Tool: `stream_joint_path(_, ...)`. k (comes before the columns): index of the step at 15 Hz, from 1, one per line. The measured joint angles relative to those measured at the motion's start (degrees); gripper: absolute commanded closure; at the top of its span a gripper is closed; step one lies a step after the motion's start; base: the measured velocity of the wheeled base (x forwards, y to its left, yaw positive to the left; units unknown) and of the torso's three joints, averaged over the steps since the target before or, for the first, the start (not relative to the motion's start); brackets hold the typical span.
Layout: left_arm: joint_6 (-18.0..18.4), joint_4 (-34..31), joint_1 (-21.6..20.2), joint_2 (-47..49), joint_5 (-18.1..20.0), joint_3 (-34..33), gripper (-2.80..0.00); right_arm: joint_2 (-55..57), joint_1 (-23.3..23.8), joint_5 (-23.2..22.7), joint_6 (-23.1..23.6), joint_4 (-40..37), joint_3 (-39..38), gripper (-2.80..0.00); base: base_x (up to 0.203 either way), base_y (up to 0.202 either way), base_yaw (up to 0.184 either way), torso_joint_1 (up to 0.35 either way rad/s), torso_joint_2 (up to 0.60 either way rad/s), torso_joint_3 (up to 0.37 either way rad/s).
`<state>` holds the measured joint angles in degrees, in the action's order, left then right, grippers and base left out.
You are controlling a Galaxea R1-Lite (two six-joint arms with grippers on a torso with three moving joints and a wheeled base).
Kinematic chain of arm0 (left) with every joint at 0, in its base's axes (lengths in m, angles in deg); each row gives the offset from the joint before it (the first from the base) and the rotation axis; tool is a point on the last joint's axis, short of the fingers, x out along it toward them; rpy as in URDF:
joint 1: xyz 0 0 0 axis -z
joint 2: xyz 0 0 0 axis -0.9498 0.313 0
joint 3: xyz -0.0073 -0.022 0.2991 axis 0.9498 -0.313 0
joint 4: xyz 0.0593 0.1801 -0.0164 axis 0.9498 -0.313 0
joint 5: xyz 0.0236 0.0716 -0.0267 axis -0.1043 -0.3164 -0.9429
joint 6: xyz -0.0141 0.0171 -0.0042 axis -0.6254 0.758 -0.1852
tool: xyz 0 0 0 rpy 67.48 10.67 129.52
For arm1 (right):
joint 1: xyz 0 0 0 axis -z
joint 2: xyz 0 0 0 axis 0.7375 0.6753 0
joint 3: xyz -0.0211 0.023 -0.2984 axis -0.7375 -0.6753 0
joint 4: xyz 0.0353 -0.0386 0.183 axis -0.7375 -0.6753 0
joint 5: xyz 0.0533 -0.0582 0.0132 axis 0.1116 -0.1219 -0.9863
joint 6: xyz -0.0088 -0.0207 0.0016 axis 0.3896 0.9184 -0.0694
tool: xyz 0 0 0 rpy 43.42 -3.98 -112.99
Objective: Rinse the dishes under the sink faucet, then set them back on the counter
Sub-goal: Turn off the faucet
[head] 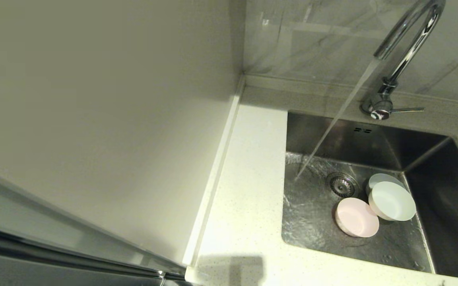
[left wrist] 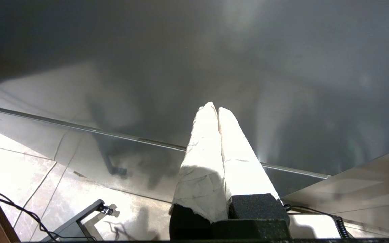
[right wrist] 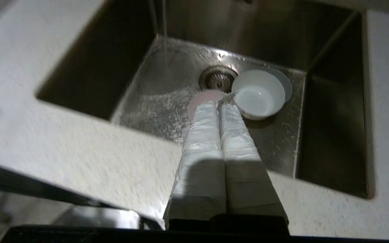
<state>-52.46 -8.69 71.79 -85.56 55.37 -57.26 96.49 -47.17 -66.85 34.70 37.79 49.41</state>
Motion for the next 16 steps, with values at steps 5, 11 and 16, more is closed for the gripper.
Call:
stream_joint_path(5,0.0,0.0,0.0,0.0,0.0,0.0,0.00,29.4,0.1,-3.3,-16.1,13.8,15.2,0.00,0.000,0.000,0.000,0.000,0.00,0.000)
stream_joint_path(11,0.0,0.0,0.0,0.0,0.0,0.0,0.00,52.0,3.7,-11.9,-36.5,43.0,16.0,0.00,0.000,0.000,0.000,0.000,0.00,0.000)
stream_joint_path(16,0.0,0.0,0.0,0.0,0.0,0.0,0.00,68.3,9.5,-13.1,-43.6,64.1,12.7,0.00,0.000,0.000,0.000,0.000,0.00,0.000)
